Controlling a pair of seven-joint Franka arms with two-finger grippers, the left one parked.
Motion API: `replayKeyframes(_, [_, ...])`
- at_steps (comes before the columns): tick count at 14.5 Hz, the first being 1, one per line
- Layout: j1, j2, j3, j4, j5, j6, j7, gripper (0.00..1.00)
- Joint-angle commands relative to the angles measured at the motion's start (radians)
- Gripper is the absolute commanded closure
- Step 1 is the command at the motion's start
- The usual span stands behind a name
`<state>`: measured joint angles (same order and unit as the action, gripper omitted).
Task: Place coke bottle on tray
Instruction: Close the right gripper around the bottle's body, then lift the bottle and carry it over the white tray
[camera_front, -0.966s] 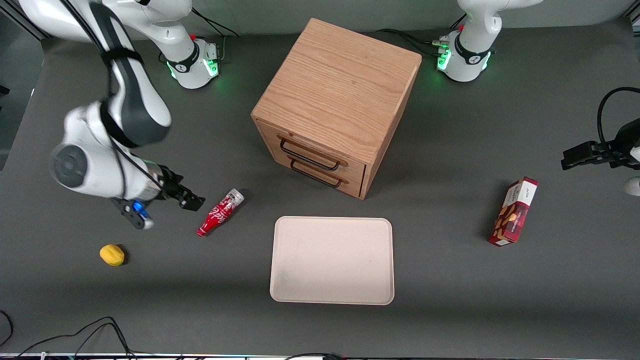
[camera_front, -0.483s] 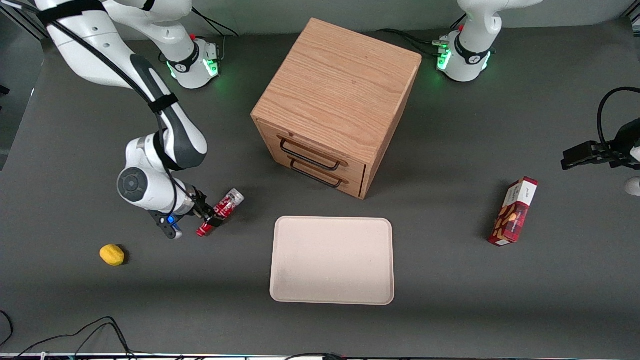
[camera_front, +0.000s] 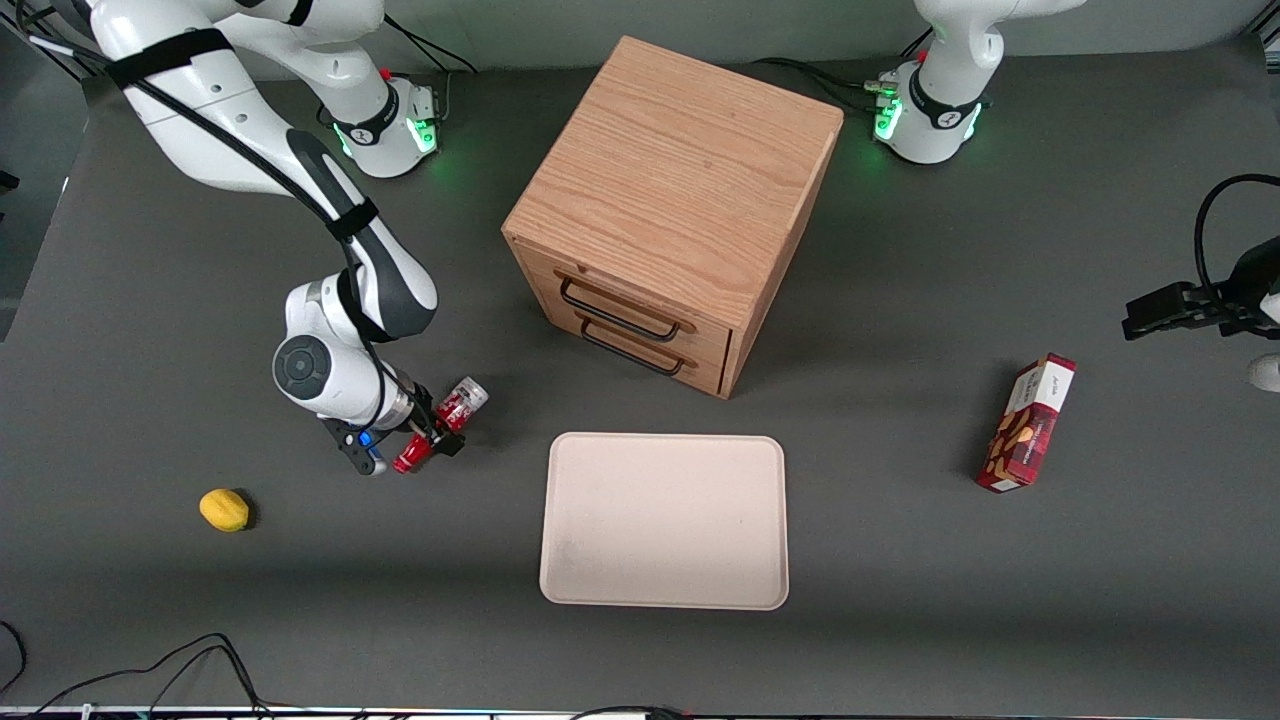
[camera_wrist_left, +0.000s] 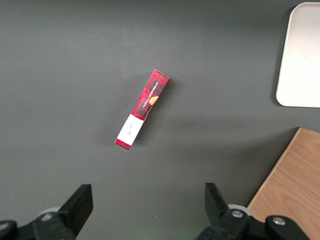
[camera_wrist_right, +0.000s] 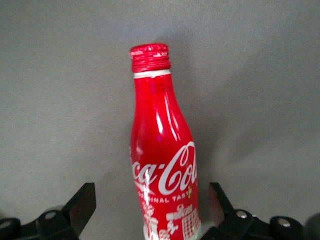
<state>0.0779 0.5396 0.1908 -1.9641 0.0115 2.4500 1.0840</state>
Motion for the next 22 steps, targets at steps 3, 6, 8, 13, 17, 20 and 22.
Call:
replayKeyframes(3, [0.005, 0.028, 0.002, -0.006, -0.048, 0.047, 0.027, 1.00])
replayKeyframes(6, [0.005, 0.026, 0.009, -0.005, -0.059, 0.044, 0.023, 1.00])
replayKeyframes(8, [0.003, 0.025, 0.016, -0.004, -0.071, 0.041, 0.022, 1.00])
replayKeyframes(13, [-0.003, -0.117, 0.044, 0.088, -0.071, -0.185, -0.140, 1.00])
replayKeyframes(17, [-0.001, -0.121, 0.097, 0.441, -0.070, -0.568, -0.405, 1.00])
replayKeyframes(20, [0.000, 0.000, 0.169, 0.709, -0.056, -0.758, -0.547, 1.00])
replayKeyframes(22, [0.002, 0.087, 0.234, 0.804, -0.058, -0.749, -0.567, 1.00])
